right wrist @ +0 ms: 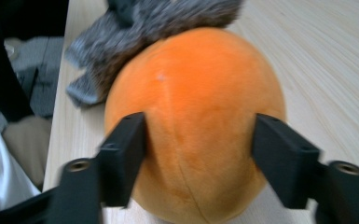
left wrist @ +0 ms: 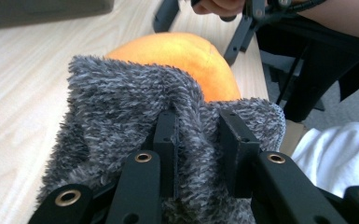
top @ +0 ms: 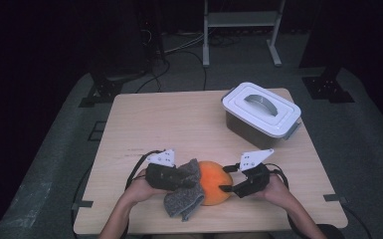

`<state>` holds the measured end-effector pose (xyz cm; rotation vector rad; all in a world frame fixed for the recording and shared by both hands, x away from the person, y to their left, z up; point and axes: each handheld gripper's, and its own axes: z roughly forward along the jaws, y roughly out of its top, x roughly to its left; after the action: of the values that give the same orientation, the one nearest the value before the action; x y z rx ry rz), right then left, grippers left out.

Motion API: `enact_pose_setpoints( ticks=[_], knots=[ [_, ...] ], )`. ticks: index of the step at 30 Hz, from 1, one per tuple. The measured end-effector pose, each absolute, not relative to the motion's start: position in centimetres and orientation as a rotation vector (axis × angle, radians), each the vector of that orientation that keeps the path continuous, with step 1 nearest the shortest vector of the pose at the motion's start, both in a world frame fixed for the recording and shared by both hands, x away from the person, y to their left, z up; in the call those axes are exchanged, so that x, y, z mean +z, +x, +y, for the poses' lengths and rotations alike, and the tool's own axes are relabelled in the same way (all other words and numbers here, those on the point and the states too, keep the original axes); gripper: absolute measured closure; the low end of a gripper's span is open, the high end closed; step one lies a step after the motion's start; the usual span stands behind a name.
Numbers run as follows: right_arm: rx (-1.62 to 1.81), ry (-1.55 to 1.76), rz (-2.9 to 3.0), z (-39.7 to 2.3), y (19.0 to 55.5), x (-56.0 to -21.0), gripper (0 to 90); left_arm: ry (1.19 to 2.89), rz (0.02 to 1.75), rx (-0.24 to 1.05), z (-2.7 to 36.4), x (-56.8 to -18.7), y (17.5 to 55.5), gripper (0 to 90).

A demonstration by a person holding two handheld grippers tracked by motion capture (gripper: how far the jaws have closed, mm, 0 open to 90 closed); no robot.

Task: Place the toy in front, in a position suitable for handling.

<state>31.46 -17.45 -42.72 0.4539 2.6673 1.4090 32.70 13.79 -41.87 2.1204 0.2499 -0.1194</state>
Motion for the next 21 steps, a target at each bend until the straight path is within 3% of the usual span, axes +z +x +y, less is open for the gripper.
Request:
enact_pose_setpoints(
  ticks=[7, 12, 21],
  knots=[
    [1.373, 0.542, 2.712, -16.9, 31.9, -43.2, 24.2, 2.136, 0.223, -0.175, 13.6, -42.0, 32.5, 70.6],
    [1.341, 0.441, 2.678, -16.5, 31.4, -42.9, 47.0, 2.120, 0.236, -0.126, 13.6, -41.0, 32.6, 70.7],
    [1.374, 0.325, 2.644, -15.8, 31.1, -42.4, 47.3, 2.087, 0.301, -0.047, 13.9, -40.4, 32.8, 70.7]
  ],
)
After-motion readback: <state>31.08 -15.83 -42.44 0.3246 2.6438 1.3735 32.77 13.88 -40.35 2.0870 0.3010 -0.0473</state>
